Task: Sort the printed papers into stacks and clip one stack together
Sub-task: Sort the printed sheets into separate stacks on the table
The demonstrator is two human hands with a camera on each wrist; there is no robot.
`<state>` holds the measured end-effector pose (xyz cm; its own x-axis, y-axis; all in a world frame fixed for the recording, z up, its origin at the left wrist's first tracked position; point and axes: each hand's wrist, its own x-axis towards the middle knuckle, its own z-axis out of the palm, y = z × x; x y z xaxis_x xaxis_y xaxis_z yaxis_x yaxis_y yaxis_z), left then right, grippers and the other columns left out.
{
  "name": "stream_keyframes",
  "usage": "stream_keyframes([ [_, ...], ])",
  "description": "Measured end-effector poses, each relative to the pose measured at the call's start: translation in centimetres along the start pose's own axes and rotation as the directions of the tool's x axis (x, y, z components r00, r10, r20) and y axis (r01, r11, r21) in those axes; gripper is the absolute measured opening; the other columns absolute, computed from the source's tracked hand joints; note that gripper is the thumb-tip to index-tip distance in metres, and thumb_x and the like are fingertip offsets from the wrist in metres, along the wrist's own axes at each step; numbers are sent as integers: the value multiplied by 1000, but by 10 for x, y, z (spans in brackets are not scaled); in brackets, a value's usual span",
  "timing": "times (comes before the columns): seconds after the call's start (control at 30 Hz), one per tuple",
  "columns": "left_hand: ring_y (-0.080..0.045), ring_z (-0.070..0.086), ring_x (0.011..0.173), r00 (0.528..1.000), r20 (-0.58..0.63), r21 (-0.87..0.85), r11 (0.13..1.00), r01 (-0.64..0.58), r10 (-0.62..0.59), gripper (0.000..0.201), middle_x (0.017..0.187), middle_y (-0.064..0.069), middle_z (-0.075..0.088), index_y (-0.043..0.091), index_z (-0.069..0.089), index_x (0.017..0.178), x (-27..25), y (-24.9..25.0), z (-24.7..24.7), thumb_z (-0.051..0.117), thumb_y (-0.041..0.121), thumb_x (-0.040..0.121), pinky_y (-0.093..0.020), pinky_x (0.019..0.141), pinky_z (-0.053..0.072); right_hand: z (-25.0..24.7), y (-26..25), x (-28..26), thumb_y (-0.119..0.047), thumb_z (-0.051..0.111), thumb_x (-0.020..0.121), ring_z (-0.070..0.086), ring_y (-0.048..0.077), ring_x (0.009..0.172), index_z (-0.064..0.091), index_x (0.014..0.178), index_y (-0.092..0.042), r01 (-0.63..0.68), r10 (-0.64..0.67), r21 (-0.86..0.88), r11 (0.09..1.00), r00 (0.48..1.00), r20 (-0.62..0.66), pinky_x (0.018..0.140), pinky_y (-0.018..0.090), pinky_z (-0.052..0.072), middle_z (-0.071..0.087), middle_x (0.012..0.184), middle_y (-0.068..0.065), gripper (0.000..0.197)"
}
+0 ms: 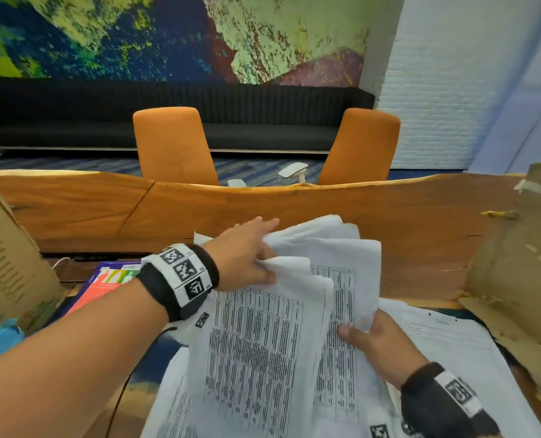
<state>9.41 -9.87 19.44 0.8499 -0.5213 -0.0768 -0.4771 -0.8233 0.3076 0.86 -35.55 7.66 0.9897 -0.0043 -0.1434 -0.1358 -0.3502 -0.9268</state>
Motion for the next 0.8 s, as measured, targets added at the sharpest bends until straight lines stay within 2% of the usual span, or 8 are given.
stream_keyframes([
  [0.07, -22, 50, 118, 1000, 11, 85, 996, 1, -2, 43, 123, 13, 54, 22, 65, 118, 2, 8, -4, 65, 47, 84, -36, 96, 43, 4, -9, -3, -17, 67, 93, 71, 8, 96, 68, 108, -21, 24, -25, 37, 999, 999, 21, 95, 38, 52, 76, 99, -13, 16],
  [0.17, -17, 54, 83, 1000, -4, 186, 982, -25, 26, 31, 87, 9, 49, 25, 71, 95, 3, 11, -9, 58, 51, 86, -35, 74, 49, 8, -6, -3, -13, 66, 93, 72, 11, 99, 68, 111, -19, 39, -40, 83, 996, 999, 19, 97, 42, 52, 76, 104, -9, 19],
  [0.33, -16, 60, 78, 997, -50, 130, 990, -59, 66, 13, 82, 6, 62, 30, 68, 88, -1, 10, -8, 60, 41, 88, -33, 70, 51, 1, 5, 1, 3, 62, 82, 72, 19, 99, 66, 114, -15, -13, 5, 83, 996, 995, 95, 90, 41, 56, 76, 106, 3, 37],
  [0.43, -14, 60, 76, 997, -44, 144, 988, -64, 71, 12, 81, 8, 62, 31, 69, 88, -4, 9, -7, 61, 40, 89, -29, 66, 48, -16, 16, 2, -11, 53, 62, 65, 17, 101, 63, 115, -23, -64, 76, -82, 995, 985, 154, 81, 34, 53, 69, 115, 2, 55],
  [0.5, -13, 59, 77, 996, -38, 149, 986, -71, 77, 12, 82, 9, 62, 31, 68, 89, -4, 10, -6, 61, 40, 89, -29, 67, 48, -21, 17, -1, -21, 61, 64, 55, 11, 113, 56, 121, -30, -49, 74, -198, 979, 990, 123, 90, 31, 45, 61, 124, -9, 58],
  [0.6, -15, 61, 79, 995, -50, 137, 987, -83, 91, 15, 85, 8, 64, 30, 68, 89, -2, 13, -4, 60, 43, 88, -35, 73, 53, -1, 7, -1, -21, 85, 72, 61, -3, 106, 50, 124, -34, 67, -65, -37, 997, 996, 63, 93, 28, 46, 68, 114, -17, 64],
  [0.7, -15, 61, 79, 993, -83, 105, 992, -71, 80, 28, 87, 6, 66, 24, 69, 89, 0, 20, -4, 61, 50, 86, -39, 74, 53, 25, 3, 10, -11, 86, 72, 71, 15, 101, 62, 119, -21, 68, -65, 221, 973, 998, -22, 94, 45, 54, 75, 109, -3, 53],
  [0.8, -15, 57, 81, 985, -160, 107, 993, -45, 62, 40, 88, 7, 61, 21, 66, 88, 0, 20, -7, 60, 59, 82, -36, 75, 52, 28, 7, 20, -7, 78, 80, 73, 22, 95, 72, 108, -15, 54, -33, 243, 969, 996, -89, 94, 50, 54, 77, 101, 3, 29],
])
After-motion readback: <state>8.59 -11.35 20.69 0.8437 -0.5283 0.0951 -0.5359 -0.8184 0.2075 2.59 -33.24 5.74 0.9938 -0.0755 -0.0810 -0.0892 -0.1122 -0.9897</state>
